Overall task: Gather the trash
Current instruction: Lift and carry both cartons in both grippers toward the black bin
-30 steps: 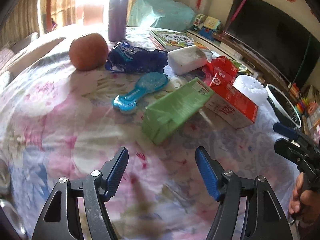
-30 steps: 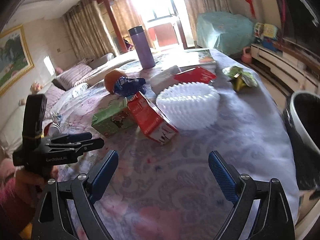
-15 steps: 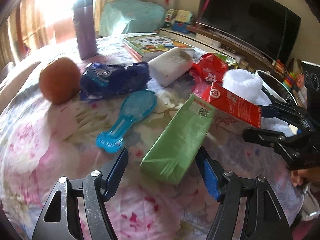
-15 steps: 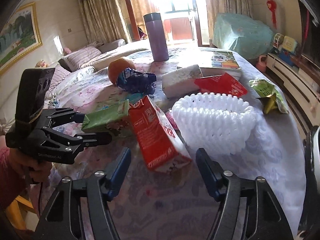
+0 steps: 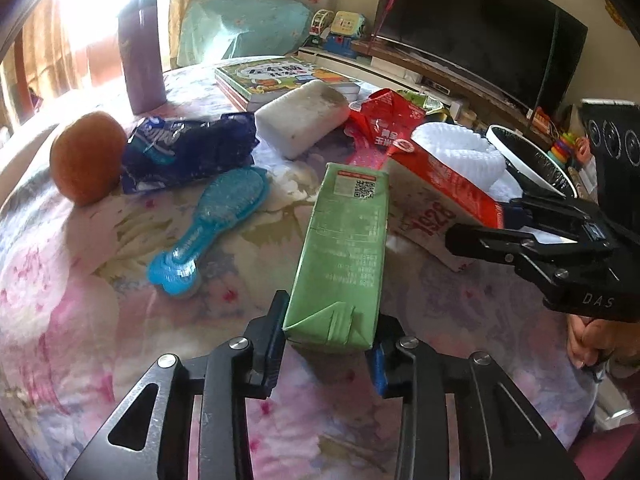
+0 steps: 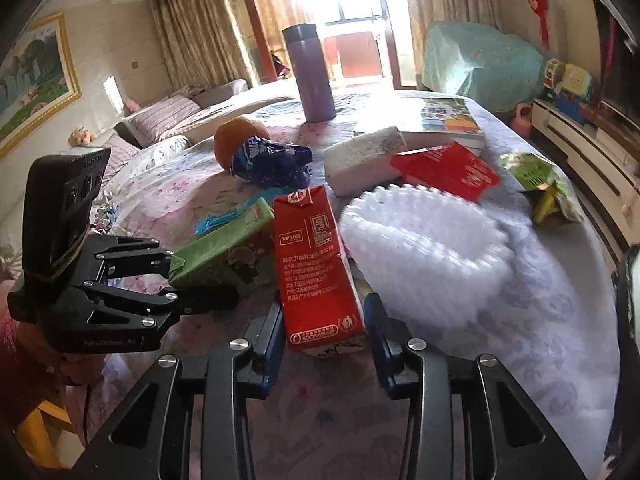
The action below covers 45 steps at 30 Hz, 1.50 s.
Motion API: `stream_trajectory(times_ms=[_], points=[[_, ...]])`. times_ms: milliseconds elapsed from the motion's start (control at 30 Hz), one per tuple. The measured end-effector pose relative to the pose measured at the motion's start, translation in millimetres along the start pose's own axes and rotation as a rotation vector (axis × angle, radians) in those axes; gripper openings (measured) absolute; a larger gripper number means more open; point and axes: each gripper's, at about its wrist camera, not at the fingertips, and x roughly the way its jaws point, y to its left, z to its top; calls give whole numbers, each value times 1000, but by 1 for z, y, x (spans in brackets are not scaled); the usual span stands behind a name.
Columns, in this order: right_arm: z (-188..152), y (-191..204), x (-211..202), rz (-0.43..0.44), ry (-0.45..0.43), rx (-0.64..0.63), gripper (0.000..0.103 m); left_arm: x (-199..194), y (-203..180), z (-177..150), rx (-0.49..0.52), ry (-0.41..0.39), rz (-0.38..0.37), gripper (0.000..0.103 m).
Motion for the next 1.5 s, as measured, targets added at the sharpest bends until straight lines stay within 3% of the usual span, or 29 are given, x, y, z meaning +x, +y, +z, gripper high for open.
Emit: stream_trajectory(times_ms=[200,367,500,667,700,800,1100,1500], points=[[-17,-6,-25,-15,29,57,35,-12,-6,-15,-85,14,-47,33],[-16,-9,-18,-11,44,72,38,-10,-14,-13,-53,10,9,35],[-10,-7,-6,0,41,81,39,-10,-14,-11,-54,-3,34,46],[-11,-3,3,-5,47,71,35,-6,-12,-11,-67,-15,27,45],[-12,-4,2,-4,45,79,35,-6,-13,-11,-69,-20,26,37],[-17,-8,-7,-10,33,96,34,-9,-15,-12,-77,-29,9,32],[-44,-27,-58,-46,-26,180,34,-21,-54,-17,-71,-59,-82,32],[-73,-79,-108,-170,-73,332,34,1,-119,-2,13,-30,-172,32]])
